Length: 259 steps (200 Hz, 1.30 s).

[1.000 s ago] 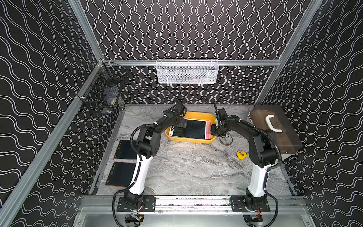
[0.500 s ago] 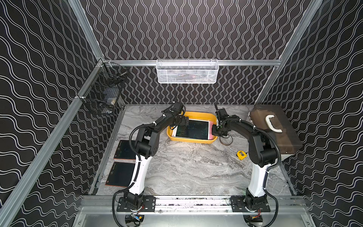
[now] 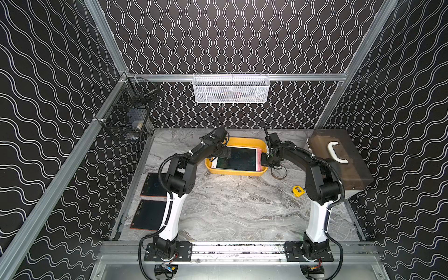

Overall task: Take out the writing tablet from the storage box
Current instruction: Pick up the writing tablet from the storage box.

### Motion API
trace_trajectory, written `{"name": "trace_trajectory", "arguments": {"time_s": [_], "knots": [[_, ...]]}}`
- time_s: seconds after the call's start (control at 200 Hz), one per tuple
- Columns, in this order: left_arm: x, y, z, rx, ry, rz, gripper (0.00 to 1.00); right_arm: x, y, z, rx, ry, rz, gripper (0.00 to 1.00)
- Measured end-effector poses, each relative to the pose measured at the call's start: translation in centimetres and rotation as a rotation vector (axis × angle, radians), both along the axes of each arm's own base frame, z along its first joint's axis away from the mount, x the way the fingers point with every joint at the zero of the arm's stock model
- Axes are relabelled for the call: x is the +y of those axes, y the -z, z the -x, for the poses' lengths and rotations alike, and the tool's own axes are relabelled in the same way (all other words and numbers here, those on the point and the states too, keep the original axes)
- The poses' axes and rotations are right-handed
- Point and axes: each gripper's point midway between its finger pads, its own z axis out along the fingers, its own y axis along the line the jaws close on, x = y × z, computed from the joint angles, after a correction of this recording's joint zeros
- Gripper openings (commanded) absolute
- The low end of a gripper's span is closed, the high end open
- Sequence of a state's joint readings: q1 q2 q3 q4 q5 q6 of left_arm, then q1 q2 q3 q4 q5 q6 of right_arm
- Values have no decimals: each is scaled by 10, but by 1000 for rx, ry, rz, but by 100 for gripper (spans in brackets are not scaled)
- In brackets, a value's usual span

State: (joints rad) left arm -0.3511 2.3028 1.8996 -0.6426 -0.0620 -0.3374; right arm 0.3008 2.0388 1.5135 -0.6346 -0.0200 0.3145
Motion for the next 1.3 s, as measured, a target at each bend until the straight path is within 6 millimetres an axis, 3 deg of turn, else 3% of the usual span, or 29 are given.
{"name": "trace_trajectory", "arguments": {"time_s": [0.611,0.766,0.956,1.176,1.296], "knots": [[-16,0,2,47,-17,133,99,0,4,-12,-8,-27,26,1],[-18,-17,4,36,-24,141,99,0,6,-15,-8,-25,28,1],[-23,-54,5,-16,-6,114,99,0,8,-15,-3,-24,29,1],[-26,-66,8,-28,31,96,98,0,9,-16,-1,-22,31,1],[-30,-85,10,-53,44,128,97,-1,10,-17,-1,-20,36,1]]}}
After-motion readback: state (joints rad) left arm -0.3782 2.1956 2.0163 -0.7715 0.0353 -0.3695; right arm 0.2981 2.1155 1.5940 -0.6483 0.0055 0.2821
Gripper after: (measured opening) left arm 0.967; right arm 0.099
